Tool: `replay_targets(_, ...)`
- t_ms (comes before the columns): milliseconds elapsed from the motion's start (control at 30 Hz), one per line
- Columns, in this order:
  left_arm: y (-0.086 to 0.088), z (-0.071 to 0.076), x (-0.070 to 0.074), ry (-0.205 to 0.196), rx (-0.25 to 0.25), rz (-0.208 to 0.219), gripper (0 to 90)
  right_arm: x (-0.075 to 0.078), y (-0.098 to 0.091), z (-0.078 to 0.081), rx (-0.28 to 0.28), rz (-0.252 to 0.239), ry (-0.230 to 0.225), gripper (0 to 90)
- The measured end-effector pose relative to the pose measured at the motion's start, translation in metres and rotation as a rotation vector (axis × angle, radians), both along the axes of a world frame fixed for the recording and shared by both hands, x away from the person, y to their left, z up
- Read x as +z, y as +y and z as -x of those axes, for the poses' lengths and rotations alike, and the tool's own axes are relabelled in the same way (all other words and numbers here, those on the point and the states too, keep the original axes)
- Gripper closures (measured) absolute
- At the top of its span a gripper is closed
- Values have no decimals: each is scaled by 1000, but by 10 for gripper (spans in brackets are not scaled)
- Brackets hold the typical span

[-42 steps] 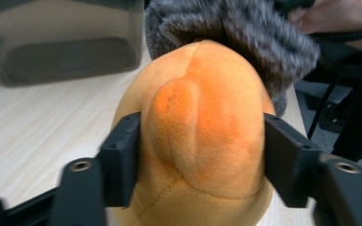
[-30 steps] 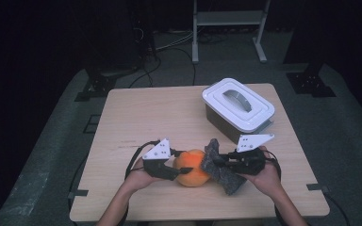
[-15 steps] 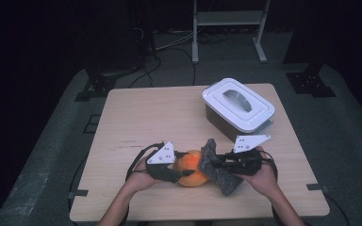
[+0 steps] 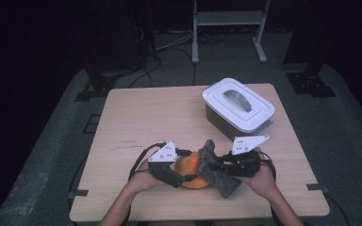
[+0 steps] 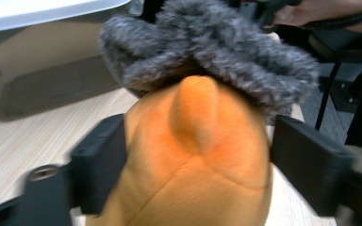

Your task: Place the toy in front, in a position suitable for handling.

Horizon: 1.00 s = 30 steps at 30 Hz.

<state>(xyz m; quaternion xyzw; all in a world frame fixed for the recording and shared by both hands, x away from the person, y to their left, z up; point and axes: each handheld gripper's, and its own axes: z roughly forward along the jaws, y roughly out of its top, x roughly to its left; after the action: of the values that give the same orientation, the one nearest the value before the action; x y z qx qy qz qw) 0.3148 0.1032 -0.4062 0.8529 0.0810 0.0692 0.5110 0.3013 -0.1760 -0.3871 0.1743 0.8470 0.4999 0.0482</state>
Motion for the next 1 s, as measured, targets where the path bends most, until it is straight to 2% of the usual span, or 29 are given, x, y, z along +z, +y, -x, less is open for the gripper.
replay_targets(67, -1, -2, -5, 26, -5, -7, 154, -1, 0, 0, -1, -3, 3, 771)
replay_targets(200, 2, -2, -7, 18, -27, -17, 312, -4, -1, -2, 3, 6, 15, 771)
replay_targets(300, 3, -1, -7, 11, -41, -22, 353, -7, -6, -5, -8, 8, 28, 771)
replay_targets(433, 3, 1, -7, 1, -53, -25, 367, -12, -13, -7, -28, 26, 46, 771)
replay_targets(533, 1, 1, -7, -3, -57, -26, 367, -8, -14, -6, -35, 18, 33, 773)
replay_targets(633, -2, 3, -8, -15, -71, -33, 368, 0, -7, -3, -13, -11, 12, 773)
replay_targets(733, -2, 4, -8, -19, -73, -34, 369, 1, -3, -2, 2, 2, 6, 772)
replay_targets(800, -1, 4, -8, -18, -74, -34, 370, -3, -6, -5, -2, -2, 25, 772)
replay_targets(867, 0, 4, -8, -20, -74, -31, 370, -9, -11, -9, -27, 31, 38, 772)
replay_targets(933, -1, 4, -9, -27, -81, -32, 370, -14, -18, -12, -44, 33, 65, 772)
replay_targets(1000, -1, 4, -9, -30, -88, -31, 370, -12, -20, -11, -50, 28, 59, 772)
